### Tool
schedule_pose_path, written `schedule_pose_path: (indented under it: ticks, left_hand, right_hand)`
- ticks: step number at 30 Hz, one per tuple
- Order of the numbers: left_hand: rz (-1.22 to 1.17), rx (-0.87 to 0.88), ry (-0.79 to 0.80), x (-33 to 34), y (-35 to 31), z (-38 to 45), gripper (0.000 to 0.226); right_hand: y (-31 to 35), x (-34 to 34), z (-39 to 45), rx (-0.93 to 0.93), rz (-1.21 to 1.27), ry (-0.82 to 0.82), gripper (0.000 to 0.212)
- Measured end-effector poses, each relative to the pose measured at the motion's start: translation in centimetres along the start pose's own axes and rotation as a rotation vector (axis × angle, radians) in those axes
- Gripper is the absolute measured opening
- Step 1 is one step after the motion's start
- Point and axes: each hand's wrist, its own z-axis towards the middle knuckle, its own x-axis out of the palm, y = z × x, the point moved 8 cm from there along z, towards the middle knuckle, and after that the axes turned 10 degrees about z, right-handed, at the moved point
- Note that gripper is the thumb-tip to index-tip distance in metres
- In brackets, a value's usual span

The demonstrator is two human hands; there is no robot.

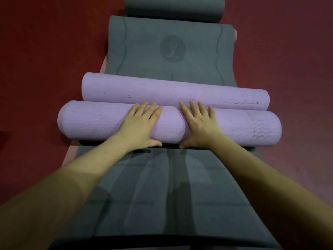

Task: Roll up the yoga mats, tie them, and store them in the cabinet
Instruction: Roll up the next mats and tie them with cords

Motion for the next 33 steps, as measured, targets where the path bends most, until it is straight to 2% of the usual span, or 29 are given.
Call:
schedule_pose_path:
  ticks: [3, 6, 10, 14, 18, 27, 33]
  left_hand:
    - [0.076, -0.027, 0.092, 0.2, 0.1, 1.3, 0.125]
    - [0.075, -0.063, 0.102, -0.1, 0.2, 1.7, 0.127]
    - [0.131, -0.042, 0.018, -0.8, -0.8, 0.5, 0.116]
    - [0.142, -0.051, -0.093, -1.0, -1.6, -1.9, 0.115]
    - [0.086, -0.040, -0.150, -1.6, -2.8, -3.7, 0.114]
    - [-0.019, 0.040, -0.113, -2.0, -6.6, -11.4, 0.113]
    - [-0.070, 0.037, 0.117, -1.3, -7.2, -12.8, 0.108]
  right_hand:
    - [0.0, 0.0, 0.3, -0.048, -0.103, 0.004, 0.134]
    - [0.2, -0.2, 0.1, -0.052, -0.096, -0.003, 0.129]
    - [0.7, -0.1, -1.3, -0.124, -0.093, -0.215, 0.128]
    - [1.4, 0.3, -3.9, -0.171, -0.101, -0.283, 0.122]
    - [1.4, 0.0, -6.0, -0.157, -0.079, -0.261, 0.119]
    - [3.6, 0.9, -14.0, -0.206, -0.003, -0.117, 0.106]
    - [4.0, 1.7, -15.3, -0.215, 0.056, -0.062, 0.099]
